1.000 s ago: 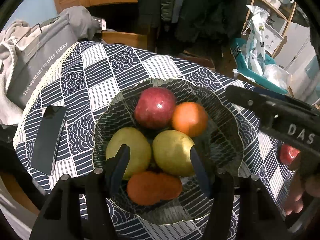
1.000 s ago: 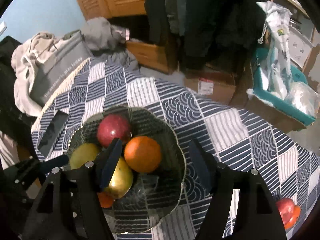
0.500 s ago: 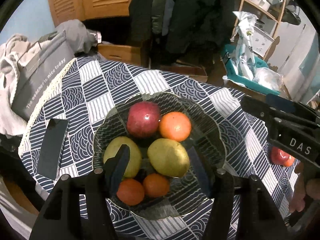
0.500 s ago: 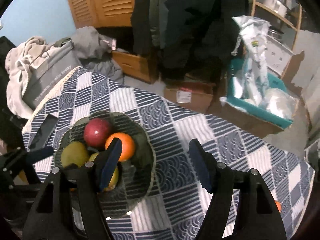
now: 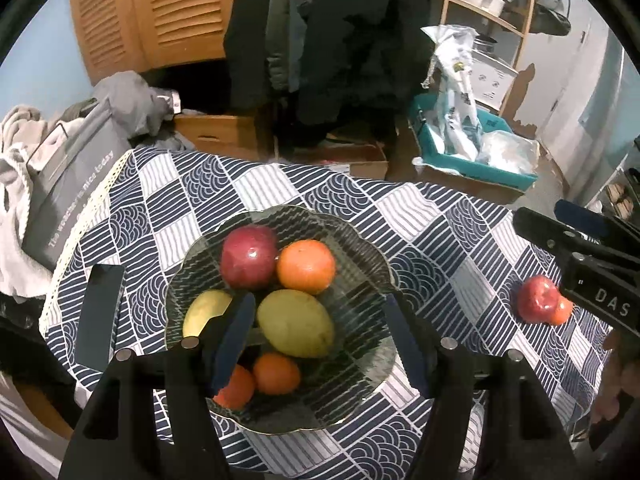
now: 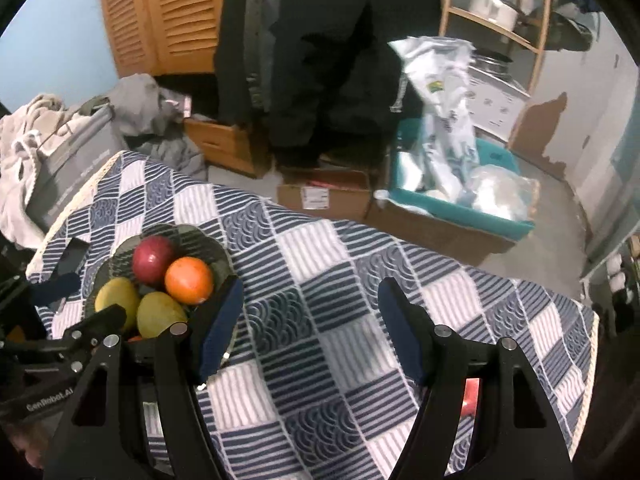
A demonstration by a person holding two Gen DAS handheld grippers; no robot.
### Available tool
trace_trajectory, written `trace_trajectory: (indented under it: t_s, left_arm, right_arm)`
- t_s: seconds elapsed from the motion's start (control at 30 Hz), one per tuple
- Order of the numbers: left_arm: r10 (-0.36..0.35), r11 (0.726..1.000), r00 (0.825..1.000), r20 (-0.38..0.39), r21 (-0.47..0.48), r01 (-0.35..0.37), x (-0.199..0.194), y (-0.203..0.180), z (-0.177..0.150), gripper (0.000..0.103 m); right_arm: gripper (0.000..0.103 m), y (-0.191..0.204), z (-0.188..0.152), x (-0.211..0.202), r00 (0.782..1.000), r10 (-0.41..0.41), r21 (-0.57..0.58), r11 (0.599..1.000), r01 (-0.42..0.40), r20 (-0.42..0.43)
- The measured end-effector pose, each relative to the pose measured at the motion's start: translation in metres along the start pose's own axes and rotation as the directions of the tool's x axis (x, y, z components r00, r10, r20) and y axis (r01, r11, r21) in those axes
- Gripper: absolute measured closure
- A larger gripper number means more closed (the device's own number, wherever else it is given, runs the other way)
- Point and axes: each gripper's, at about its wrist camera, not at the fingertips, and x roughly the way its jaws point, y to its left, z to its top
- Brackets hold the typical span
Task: Organize fruits
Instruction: 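Withdraw both grippers from the bowl toward the red apple and orange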
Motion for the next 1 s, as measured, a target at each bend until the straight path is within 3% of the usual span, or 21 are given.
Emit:
trace_trajectory:
  t_s: [0.87,1.0]
  left_arm:
    - [-0.104,0.984,0.995,-0.008,0.146,0.104,-0.012,-0.103,0.0,0.03]
    - [-0.125,0.976,0.992,-0.007,0.177,0.125,-0.013,-0.123,-0.001,0.025]
  right_arm:
    - [0.024,-0.109,-0.059,-0.066,0.986,-0.163,0.136,0.978,0.158,0.026]
    - [0.024,-0.127,-0.071,-0.072,0.981,-0.195,0.155,0.969,0.19,0.018]
